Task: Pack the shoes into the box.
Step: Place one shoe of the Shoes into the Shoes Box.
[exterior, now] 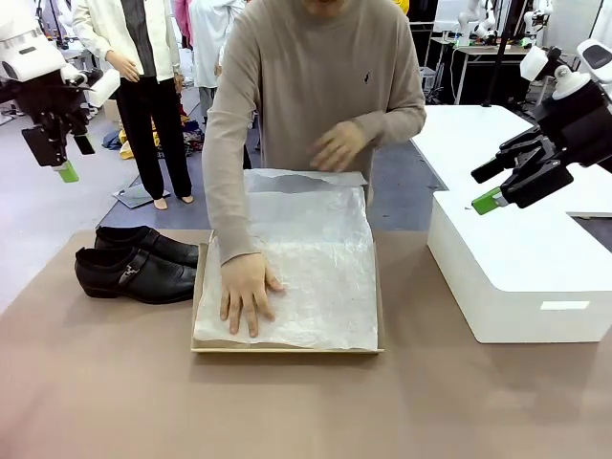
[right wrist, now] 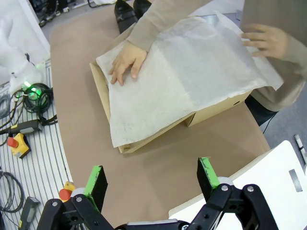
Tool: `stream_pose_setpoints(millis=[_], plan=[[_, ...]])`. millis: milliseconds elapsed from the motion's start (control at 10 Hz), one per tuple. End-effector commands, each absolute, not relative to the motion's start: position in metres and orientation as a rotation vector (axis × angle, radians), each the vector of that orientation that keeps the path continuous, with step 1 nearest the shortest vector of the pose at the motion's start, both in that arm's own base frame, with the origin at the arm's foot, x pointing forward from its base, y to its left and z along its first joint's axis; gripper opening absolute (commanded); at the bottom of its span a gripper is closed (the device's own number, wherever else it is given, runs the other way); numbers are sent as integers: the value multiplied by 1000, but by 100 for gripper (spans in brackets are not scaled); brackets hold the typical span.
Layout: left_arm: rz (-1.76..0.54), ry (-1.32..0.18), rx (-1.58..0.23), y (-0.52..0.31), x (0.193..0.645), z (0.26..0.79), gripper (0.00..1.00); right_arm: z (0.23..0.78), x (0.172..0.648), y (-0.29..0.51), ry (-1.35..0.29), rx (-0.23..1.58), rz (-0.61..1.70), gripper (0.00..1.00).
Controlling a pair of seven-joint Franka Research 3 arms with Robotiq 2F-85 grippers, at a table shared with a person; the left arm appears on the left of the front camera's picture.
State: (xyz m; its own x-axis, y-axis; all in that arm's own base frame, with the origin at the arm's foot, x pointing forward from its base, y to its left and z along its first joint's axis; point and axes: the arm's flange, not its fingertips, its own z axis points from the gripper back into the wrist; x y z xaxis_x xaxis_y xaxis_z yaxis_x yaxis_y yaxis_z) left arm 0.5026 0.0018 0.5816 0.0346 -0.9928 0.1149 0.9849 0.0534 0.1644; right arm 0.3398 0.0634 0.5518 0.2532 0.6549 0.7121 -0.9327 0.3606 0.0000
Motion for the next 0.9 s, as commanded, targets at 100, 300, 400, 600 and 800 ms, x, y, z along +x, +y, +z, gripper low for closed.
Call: stream_pose_setpoints(millis=[100,300,400,600,800], plan=[[-1528,-233,29,3,498,585,100,552,343,63,-717,491,1160,100],[-1528,-233,29,3,498,585,100,552,343,63,-717,491,1160,100],[-1520,-222,44,2,501,583,100,552,343,63,-717,491,1160,100],[-1507,-197,121,3,519,580,100,552,343,63,-717,491,1160,100],[-1532,-198,163,8,538,574,100,552,343,63,-717,491,1160,100]])
